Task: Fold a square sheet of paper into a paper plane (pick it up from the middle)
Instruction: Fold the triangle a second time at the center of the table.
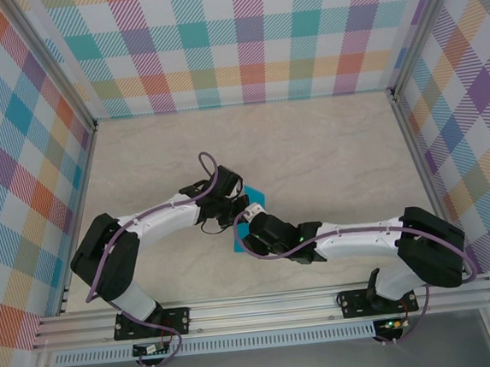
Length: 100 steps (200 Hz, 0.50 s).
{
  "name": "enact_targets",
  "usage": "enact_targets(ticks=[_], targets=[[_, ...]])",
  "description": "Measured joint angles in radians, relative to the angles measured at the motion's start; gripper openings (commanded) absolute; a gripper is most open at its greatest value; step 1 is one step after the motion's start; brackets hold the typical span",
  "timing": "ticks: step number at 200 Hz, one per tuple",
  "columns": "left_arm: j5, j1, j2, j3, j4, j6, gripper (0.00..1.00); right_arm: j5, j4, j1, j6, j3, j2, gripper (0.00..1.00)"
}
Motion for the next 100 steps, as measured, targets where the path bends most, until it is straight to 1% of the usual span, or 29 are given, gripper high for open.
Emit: enact_targets(ticks=[7, 22, 100], targets=[[0.0, 0.0, 0.0, 0.0, 0.0, 0.0, 0.0, 0.0, -0.004, 0.0, 0.0, 0.0, -0.002, 0.26], [0.0, 0.0, 0.0, 0.0, 0.0, 0.0, 0.0, -0.001, -0.01, 0.0, 0.0, 0.0, -0.005, 0.26], [0.0, 0.0, 0.0, 0.0, 0.0, -0.002, 0.0, -0.005, -0.04, 0.0, 0.0, 0.0, -0.029, 0.3]])
